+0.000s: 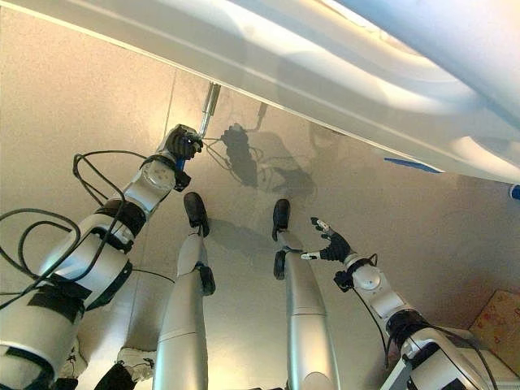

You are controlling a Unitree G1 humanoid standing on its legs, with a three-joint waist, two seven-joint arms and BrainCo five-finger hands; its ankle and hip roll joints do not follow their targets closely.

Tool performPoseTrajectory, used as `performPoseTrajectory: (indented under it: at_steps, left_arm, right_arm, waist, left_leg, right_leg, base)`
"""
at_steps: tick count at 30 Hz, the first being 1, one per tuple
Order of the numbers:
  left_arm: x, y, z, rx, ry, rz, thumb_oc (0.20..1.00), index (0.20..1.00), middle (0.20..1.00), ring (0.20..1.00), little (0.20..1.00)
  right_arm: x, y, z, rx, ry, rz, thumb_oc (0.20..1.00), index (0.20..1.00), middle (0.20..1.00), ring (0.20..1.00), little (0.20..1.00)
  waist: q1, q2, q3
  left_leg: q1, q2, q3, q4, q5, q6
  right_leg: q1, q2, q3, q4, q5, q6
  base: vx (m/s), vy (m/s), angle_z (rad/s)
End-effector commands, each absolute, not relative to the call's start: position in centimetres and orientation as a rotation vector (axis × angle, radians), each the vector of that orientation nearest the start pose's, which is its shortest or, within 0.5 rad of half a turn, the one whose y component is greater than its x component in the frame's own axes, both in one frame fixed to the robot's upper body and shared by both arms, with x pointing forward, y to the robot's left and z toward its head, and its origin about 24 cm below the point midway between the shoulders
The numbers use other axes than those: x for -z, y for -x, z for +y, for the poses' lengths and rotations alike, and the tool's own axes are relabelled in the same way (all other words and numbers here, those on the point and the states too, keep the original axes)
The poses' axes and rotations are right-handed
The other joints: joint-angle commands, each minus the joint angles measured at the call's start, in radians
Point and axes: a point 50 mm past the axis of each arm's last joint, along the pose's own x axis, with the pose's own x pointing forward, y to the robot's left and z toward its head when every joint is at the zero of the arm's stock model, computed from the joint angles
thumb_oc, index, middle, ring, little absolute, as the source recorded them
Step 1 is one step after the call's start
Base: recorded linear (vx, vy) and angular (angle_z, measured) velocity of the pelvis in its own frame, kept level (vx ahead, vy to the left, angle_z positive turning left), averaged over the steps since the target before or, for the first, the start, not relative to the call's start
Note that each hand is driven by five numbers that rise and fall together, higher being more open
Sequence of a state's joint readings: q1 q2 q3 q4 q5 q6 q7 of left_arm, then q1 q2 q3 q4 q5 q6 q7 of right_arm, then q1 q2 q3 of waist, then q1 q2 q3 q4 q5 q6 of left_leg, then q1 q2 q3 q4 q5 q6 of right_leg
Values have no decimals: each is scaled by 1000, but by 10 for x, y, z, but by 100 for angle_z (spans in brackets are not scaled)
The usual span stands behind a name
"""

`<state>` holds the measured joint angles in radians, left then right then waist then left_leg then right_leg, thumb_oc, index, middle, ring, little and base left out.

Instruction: Raise the hospital bed

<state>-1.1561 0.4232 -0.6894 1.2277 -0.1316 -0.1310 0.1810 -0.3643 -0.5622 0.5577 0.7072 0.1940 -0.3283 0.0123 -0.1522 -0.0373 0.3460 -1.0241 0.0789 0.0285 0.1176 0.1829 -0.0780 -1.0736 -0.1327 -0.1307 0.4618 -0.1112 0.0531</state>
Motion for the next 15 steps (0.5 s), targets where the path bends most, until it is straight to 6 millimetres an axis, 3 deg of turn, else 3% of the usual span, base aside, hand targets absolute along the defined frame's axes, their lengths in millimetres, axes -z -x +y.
performPoseTrajectory:
  at_steps: [1,15]
  left_arm:
    - [-180,-424,156,32,-839,-132,200,200,200,200,200]
    - [-172,-422,154,48,-828,-118,200,200,200,200,200]
  right_arm:
    - [3,-280,-217,-345,581,164,1000,1000,1000,1000,1000]
    - [4,-278,-216,-350,580,164,1000,1000,1000,1000,1000]
  waist:
    - [18,-9,26]
    - [18,-10,29]
  left_leg:
    - [47,-12,-12,121,-161,21]
    - [43,-10,-12,122,-161,21]
  right_leg:
    - [68,40,44,-263,218,76]
    - [62,39,42,-257,217,76]
  base:
    - [0,0,0]
    - [0,0,0]
